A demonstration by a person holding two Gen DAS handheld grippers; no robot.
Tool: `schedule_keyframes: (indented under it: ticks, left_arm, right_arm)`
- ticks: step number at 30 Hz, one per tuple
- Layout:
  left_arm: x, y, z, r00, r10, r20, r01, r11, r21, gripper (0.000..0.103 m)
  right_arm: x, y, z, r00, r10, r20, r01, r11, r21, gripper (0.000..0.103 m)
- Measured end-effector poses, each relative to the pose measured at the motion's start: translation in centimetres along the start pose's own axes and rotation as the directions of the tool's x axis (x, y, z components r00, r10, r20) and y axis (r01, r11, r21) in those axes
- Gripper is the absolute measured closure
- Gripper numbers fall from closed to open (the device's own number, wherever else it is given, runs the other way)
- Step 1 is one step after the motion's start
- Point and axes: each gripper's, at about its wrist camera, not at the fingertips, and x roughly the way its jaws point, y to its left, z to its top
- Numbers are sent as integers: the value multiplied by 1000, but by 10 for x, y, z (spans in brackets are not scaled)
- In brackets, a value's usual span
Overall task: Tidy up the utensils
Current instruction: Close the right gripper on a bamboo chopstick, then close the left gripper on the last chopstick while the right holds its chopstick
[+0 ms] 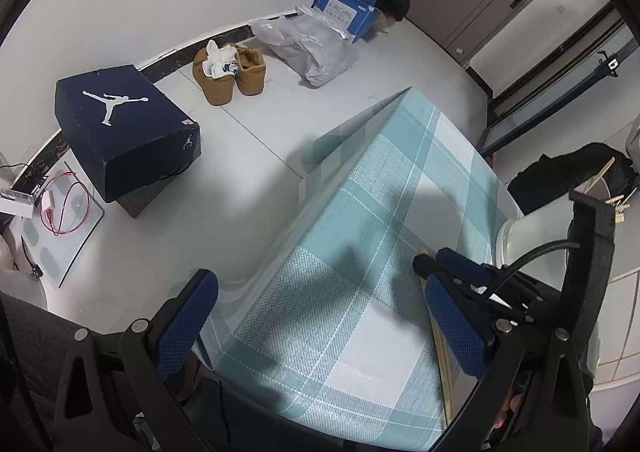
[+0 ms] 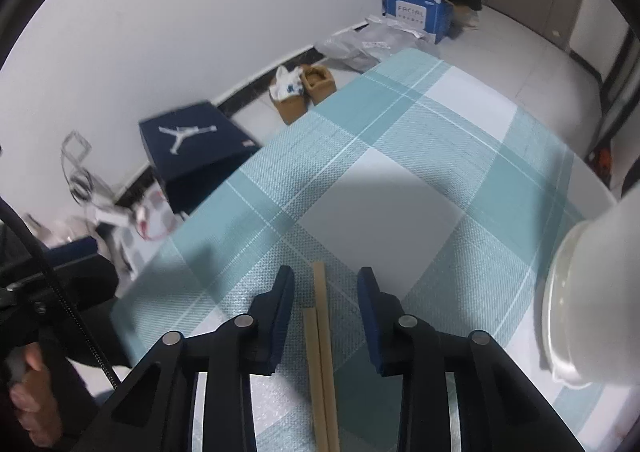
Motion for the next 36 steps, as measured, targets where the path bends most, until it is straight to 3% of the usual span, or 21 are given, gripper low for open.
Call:
schedule_keyframes:
  ticks: [2,6,20,25,31,36]
  left_arm:
    - [0,2,2,1000,1,-3,-1,1000,-11,1]
    - [3,4,2,1000,1,-11,-2,1000,-18,1]
    - [10,-9,-1,999,-4,-54,6,1000,27,1]
    - [14,-20,-5,997,-22,-73,24,999,24,1]
    - [13,-36,-9,999,28,-44,-24,996,87,1]
    - [18,-41,-15,998,30,-63,-25,996,83,2]
  right_arm:
    - [-3,0,1,1000,-20,-12,20,1000,-9,77]
    - [-4,-7,2,999,-31,-39,31,1000,1,98]
    - [-32,-31,-25,999,-46,11,45,998,41,98]
    - [-59,-43,-40,996,-47,81,40,995,97,98]
    - [-89,-69,-61,985,-4,174,-37,972,232,98]
    - [-116,-85,-78,962,41,269,-128,941,313,98]
